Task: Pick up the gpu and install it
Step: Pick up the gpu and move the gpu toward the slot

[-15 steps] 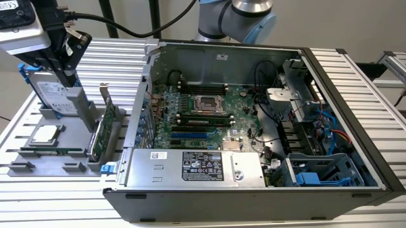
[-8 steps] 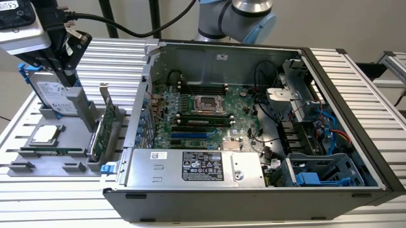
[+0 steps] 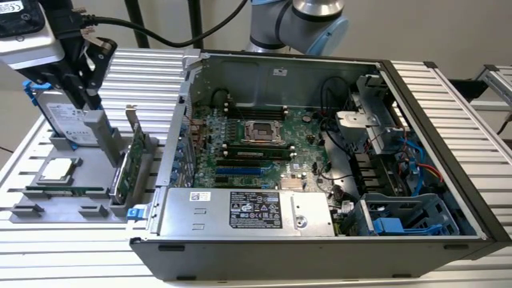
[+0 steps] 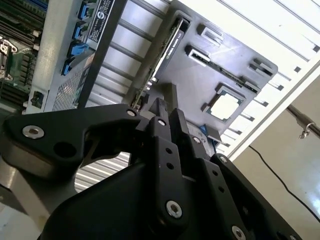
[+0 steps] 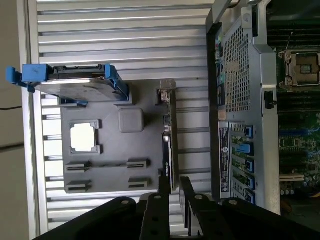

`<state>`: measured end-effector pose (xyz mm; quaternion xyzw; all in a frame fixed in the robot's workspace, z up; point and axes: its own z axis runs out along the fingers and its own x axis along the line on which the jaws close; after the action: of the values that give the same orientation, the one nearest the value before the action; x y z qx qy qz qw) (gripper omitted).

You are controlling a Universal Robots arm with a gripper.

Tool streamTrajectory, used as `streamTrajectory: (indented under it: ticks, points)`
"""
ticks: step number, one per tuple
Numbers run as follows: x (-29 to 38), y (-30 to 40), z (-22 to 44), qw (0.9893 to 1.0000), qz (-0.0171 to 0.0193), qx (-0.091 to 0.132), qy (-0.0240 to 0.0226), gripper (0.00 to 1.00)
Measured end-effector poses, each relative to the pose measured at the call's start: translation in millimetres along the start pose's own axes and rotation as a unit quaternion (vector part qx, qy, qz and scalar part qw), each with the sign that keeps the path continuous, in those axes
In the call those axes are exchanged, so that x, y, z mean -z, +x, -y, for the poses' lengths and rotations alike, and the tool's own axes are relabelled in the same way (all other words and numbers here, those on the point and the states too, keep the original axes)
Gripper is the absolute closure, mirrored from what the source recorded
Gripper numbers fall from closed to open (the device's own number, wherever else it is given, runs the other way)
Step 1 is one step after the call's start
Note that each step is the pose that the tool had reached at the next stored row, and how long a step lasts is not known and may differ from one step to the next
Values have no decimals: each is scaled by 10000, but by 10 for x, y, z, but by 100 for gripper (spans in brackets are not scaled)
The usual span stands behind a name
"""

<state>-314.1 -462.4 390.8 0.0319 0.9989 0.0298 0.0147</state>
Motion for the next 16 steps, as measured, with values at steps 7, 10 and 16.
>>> streamTrajectory:
  ticks: [7, 10, 16]
  points:
    - [-1, 0, 0, 10000, 5, -2, -1, 0]
    - [-21, 1, 2, 10000, 17, -1, -1, 0]
    - [-129, 3, 8, 10000, 21, -1, -1, 0]
